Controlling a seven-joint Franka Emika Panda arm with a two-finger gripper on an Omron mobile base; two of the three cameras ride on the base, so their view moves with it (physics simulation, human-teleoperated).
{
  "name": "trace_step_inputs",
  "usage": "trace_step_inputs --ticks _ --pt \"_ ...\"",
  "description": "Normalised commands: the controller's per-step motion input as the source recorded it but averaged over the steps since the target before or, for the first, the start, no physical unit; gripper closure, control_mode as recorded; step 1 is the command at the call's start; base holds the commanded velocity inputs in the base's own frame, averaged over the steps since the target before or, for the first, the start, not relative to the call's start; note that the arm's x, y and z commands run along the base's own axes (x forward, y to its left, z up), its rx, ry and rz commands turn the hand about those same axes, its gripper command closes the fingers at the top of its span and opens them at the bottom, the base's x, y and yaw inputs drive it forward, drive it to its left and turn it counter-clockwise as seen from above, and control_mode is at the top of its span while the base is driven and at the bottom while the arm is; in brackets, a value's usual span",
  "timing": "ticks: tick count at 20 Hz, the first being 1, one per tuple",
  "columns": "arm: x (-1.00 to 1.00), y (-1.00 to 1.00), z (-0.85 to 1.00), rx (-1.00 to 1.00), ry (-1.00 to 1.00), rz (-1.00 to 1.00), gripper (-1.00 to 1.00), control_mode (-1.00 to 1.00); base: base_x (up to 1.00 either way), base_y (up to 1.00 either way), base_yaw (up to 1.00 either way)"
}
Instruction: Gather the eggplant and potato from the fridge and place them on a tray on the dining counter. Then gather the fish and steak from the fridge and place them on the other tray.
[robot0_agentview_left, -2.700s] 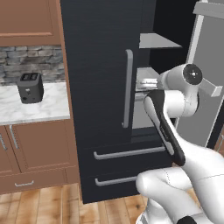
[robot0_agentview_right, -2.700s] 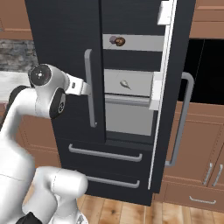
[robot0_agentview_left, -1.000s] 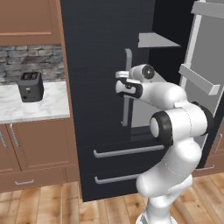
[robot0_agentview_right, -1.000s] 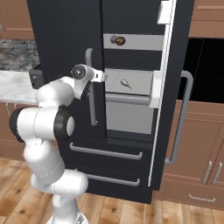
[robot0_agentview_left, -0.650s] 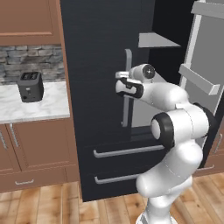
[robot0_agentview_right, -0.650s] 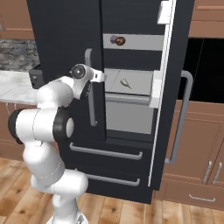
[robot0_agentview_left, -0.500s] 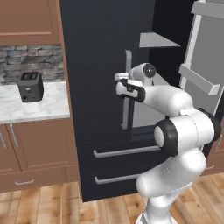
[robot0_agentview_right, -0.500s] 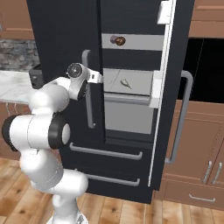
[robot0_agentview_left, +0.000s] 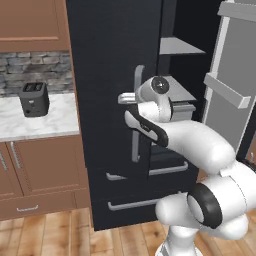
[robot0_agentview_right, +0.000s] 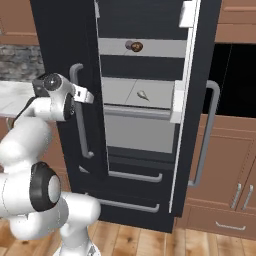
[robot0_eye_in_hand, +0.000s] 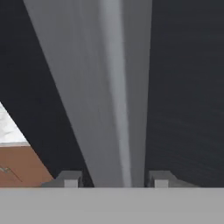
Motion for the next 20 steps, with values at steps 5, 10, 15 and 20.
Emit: trace_step_inputs --ticks 5,10,15,20 --pt "-1.00 1.00 0.01 -0.01 0.21 0.09 1.00 -1.00 0.00 0.00 0.00" --pt "-1.00 0.94 0.15 -0.03 0.15 0.13 1.00 -1.00 0.00 0.00 0.00" --pt "-1.00 0.10 0.33 -0.02 0.01 0.06 -1.00 -1.00 0.00 0.00 0.00" --pt "-1.00 -0.53 0.43 0.00 -0.04 0.00 -1.00 -1.00 0.00 0.00 0.00"
